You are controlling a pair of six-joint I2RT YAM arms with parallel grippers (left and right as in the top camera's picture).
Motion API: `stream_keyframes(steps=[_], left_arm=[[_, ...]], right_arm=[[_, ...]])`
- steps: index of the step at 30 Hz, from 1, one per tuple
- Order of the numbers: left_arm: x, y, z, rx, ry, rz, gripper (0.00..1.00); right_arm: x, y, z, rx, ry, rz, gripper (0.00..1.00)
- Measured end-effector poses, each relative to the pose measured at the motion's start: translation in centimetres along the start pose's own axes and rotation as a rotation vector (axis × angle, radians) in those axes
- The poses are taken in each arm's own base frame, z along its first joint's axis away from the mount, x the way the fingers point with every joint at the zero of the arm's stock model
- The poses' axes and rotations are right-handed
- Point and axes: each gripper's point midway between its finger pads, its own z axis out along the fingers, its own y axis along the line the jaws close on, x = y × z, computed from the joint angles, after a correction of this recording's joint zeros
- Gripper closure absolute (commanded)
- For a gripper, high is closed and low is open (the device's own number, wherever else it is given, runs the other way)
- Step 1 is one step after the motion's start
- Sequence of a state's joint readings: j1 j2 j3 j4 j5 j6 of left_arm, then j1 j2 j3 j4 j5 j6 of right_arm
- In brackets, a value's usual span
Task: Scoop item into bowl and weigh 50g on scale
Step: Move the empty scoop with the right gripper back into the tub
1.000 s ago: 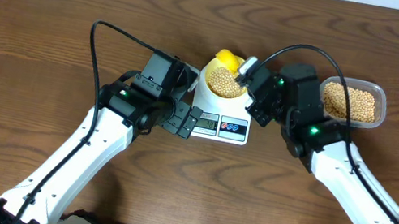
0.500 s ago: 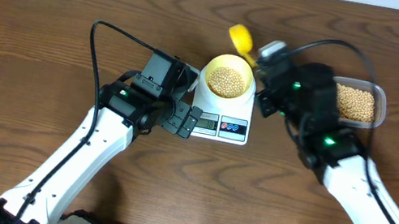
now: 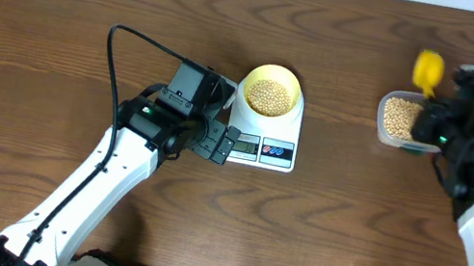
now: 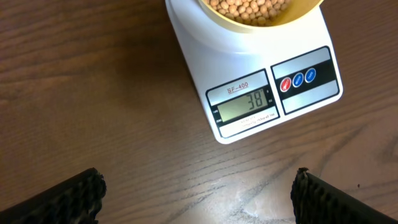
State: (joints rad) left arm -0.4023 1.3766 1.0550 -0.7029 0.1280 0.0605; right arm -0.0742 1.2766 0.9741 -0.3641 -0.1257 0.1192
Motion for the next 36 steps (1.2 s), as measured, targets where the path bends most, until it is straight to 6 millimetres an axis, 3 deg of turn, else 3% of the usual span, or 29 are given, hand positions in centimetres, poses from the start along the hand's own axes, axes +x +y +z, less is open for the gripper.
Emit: stream_keyframes(steps=[4,9,16,26,36], left_arm=[[0.0,0.0,0.0,0.0,0.0,0.0,0.02],[0.0,0.0,0.0,0.0,0.0,0.0,0.02],[0.0,0.0,0.0,0.0,0.0,0.0,0.02],[0.0,0.0,0.0,0.0,0.0,0.0,0.02],[0.0,0.0,0.0,0.0,0.0,0.0,0.02]], right_arm=[[2.7,-3.4,-0.5,0.106,0.107,0.076,0.99],[4.1,-4.4,-0.4,0.159,0.161,0.09,0.99],[6.7,-5.2,2.1,0.178,0.267,0.101,0.99],[8.7,-3.5,4.4,0.059,0.344,0.13,0.99],[9.2,-1.5,4.8,-0.069,0.375,0.179,0.99]])
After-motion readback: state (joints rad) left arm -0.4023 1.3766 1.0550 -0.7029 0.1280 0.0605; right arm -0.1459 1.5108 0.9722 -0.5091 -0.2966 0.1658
